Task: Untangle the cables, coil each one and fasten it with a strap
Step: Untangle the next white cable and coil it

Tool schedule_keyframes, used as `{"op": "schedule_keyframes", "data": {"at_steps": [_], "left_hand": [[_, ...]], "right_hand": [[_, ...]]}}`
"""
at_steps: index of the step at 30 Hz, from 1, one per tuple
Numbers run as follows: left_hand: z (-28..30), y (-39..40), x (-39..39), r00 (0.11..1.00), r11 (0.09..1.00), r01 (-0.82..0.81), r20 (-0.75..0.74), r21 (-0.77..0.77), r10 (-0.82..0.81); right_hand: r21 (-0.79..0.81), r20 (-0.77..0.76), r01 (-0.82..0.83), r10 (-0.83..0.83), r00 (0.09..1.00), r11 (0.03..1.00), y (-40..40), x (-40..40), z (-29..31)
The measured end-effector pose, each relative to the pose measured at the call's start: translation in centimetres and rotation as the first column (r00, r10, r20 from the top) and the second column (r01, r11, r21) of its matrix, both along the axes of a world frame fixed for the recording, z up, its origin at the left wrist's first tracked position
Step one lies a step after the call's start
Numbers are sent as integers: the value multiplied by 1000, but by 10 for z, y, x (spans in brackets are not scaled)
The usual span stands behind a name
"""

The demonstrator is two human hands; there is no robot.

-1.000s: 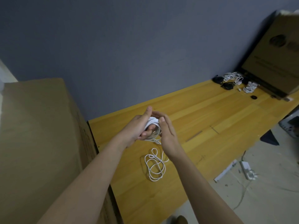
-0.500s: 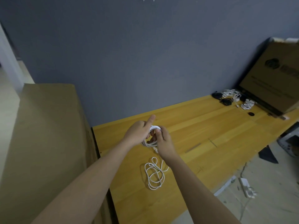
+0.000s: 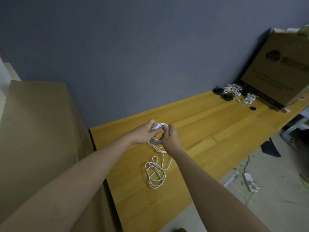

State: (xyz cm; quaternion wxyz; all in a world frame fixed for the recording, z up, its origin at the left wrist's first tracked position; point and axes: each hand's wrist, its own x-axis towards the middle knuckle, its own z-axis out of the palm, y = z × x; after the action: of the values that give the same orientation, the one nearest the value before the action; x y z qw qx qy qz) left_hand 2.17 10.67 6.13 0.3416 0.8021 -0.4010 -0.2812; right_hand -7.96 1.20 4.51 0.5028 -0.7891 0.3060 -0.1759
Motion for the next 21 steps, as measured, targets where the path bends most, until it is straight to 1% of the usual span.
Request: {"op": "schedule_keyframes", "data": {"at_steps": [4, 6, 9, 12, 14, 15, 18, 21], "left_hand": [[9, -29, -11, 999, 1000, 25, 33, 9, -25], [13, -50, -22, 994, 999, 44, 100, -15, -43], [16, -86, -44, 979, 994, 66, 197, -92, -47], [15, -128, -69, 976, 982, 79, 213, -170, -41], [11, -167, -86, 978, 977, 84, 203, -196, -43], [9, -174, -88, 978, 976, 80, 204, -202, -38], [-3, -239, -106, 982, 979, 66, 189, -190, -29], [-10, -306, -127, 991, 982, 44, 133, -186, -19]], "right_hand": [[23, 78, 50, -52, 996, 998, -20, -16, 1], [45, 128, 87, -92, 988, 995, -35, -28, 3], [62, 182, 163, -171, 968, 985, -65, -48, 7], [75, 198, 204, -215, 956, 976, -102, -72, 7], [67, 177, 204, -213, 961, 977, -135, -92, 3], [61, 161, 189, -197, 967, 980, -140, -96, 4], [149, 131, 132, -152, 980, 980, -197, -117, 2], [218, 68, 43, -59, 996, 975, -268, -140, 4]]}}
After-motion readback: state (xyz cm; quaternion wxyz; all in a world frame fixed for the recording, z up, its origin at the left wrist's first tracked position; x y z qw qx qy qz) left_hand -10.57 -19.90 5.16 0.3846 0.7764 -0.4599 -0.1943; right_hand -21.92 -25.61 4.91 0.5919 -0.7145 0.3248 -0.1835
